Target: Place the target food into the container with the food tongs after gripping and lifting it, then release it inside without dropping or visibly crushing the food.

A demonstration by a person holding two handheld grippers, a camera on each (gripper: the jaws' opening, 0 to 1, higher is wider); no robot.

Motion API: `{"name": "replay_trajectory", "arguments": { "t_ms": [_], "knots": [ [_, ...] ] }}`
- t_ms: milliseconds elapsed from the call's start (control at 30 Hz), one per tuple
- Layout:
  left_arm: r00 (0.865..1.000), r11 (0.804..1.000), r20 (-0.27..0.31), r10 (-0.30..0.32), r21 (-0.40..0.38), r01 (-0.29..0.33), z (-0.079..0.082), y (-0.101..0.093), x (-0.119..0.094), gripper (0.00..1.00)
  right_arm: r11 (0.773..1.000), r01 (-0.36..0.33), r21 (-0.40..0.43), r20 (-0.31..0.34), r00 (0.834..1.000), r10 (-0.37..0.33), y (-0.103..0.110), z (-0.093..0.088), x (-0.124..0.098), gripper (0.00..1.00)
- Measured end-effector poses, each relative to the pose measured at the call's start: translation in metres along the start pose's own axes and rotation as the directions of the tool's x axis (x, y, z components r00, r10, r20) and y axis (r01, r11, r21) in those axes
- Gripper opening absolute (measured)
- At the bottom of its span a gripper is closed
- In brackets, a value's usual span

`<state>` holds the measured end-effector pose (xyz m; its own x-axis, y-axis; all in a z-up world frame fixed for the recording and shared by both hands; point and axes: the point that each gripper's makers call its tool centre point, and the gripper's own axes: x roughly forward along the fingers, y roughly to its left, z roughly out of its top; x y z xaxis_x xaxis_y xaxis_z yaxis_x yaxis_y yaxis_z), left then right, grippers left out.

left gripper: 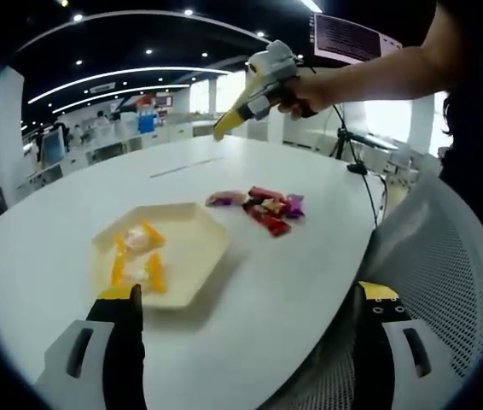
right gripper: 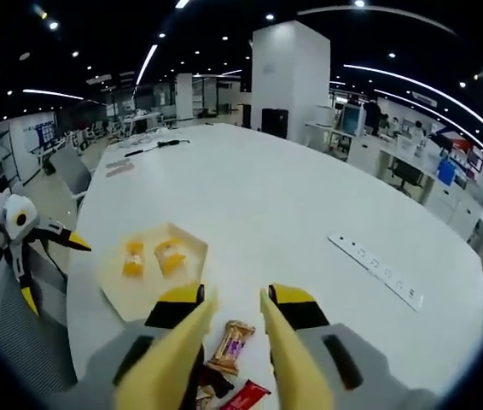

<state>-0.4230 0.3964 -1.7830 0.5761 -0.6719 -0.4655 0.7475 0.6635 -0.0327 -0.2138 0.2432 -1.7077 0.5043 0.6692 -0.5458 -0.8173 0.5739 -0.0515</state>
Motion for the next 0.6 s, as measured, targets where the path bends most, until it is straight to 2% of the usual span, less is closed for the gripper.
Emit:
{"name": "replay_trajectory", "arguments": {
  "t_ms": [67,600],
  "knots": [
    [1.000,1.000,0.000,0.003,-0.001,-0.003,0.000,0.000,0.000,0.99,1.000,0.001,-0.020,-0.007,1.000,-0.001,0.000,-0.007,0.003,0.28],
    [1.000,1.000,-0.011,0.004,0.009,-0.004,-0.001,0.000,0.001,0.99,0.998,0.009,0.063,-0.027,1.000,-0.008,0.004,-0.045,0.029,0.29]
  ]
}}
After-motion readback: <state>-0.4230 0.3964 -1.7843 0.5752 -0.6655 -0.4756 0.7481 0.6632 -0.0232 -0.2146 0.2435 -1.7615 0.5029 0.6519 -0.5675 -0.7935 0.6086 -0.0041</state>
